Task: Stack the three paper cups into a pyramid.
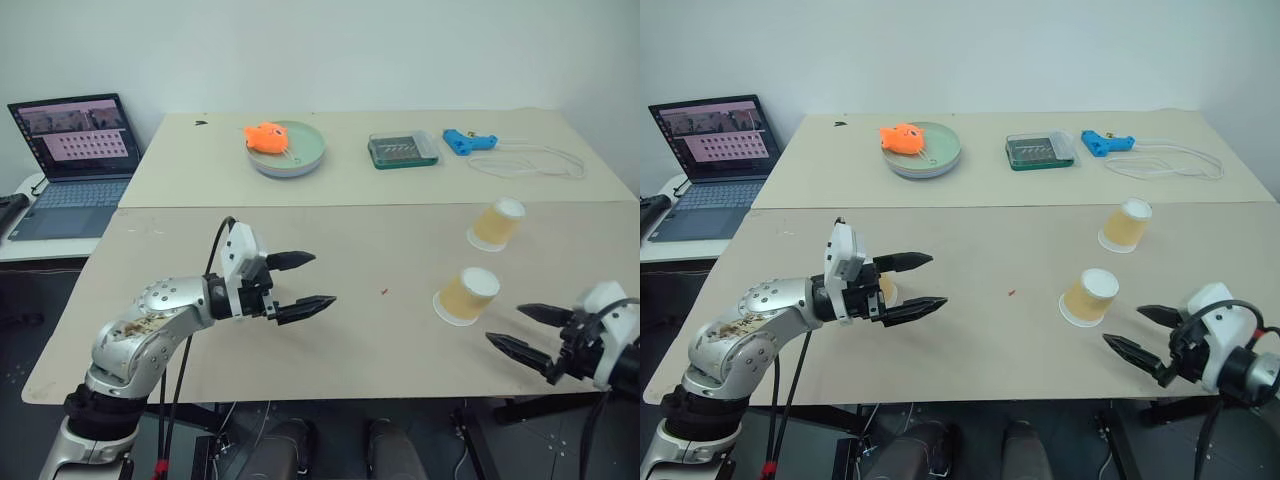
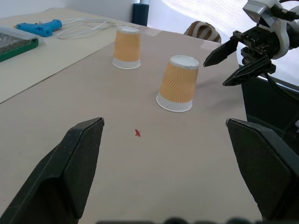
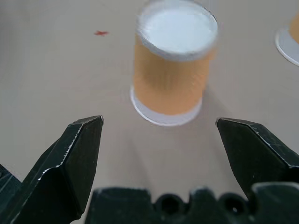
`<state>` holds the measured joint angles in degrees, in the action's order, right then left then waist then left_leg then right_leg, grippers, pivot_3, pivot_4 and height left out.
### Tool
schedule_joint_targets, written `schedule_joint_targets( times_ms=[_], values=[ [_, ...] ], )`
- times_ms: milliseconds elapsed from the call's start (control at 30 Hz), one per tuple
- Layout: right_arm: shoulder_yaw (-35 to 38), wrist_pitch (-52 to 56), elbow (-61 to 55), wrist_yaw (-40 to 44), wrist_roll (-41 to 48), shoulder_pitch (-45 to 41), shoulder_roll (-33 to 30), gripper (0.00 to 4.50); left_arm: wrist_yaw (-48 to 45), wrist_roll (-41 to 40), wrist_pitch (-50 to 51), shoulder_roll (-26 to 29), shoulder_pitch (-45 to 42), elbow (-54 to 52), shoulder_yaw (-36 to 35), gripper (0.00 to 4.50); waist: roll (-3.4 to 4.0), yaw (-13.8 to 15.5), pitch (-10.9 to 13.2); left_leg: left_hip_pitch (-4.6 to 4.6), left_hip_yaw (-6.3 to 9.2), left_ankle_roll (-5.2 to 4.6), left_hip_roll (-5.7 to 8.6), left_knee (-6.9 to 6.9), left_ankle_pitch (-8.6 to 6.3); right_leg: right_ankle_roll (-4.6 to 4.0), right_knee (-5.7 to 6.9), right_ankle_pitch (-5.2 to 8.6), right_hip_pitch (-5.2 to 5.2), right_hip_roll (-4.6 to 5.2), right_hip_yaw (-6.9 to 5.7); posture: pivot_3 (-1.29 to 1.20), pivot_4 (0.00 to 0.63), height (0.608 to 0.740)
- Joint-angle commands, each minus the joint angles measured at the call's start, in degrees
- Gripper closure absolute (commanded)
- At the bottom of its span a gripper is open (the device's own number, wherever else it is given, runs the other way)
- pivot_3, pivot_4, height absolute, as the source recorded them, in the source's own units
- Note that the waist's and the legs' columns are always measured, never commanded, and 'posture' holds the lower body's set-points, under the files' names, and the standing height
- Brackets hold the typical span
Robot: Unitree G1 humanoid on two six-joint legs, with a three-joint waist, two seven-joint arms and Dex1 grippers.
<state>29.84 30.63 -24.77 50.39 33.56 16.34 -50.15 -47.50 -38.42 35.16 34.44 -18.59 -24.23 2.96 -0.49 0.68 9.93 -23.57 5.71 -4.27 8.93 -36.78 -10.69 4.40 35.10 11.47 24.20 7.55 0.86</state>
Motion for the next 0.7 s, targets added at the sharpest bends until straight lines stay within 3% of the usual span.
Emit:
schedule_joint_targets(
  times_ms=[33,367,700],
  values=[
    [-1.92,1.13,-1.97,-2.80,-0.34,-3.69,0.05,0.00,-0.06,0.23,-0.91,-0.46,-1.14,-1.05,-0.51,0.03,-0.01,0.05,0.01,0.00,0.00,0.00,0.00,0.00,0.00,0.00,0.00,0.00,0.00,0.00,-0.01,0.00,0.150,0.730],
    [-6.07,0.50,1.22,-6.20,-3.63,-9.50,0.46,0.00,0.87,-0.39,0.08,-0.54,-0.77,-2.26,-1.17,0.03,-0.03,0.40,0.01,-0.19,0.01,-0.05,0.09,-0.01,-0.02,-0.38,-0.09,-0.22,0.17,-0.05,-0.06,0.00,0.150,0.730],
    [-10.93,-0.26,4.06,-7.47,-5.89,-16.76,2.29,0.00,1.99,-0.41,0.20,-0.58,-0.20,-2.67,-1.18,0.03,-0.04,0.14,0.01,-0.15,0.00,-0.04,0.06,-0.03,-0.01,-0.06,-0.04,-0.04,0.15,-0.07,-0.05,0.00,0.150,0.730]
  ],
)
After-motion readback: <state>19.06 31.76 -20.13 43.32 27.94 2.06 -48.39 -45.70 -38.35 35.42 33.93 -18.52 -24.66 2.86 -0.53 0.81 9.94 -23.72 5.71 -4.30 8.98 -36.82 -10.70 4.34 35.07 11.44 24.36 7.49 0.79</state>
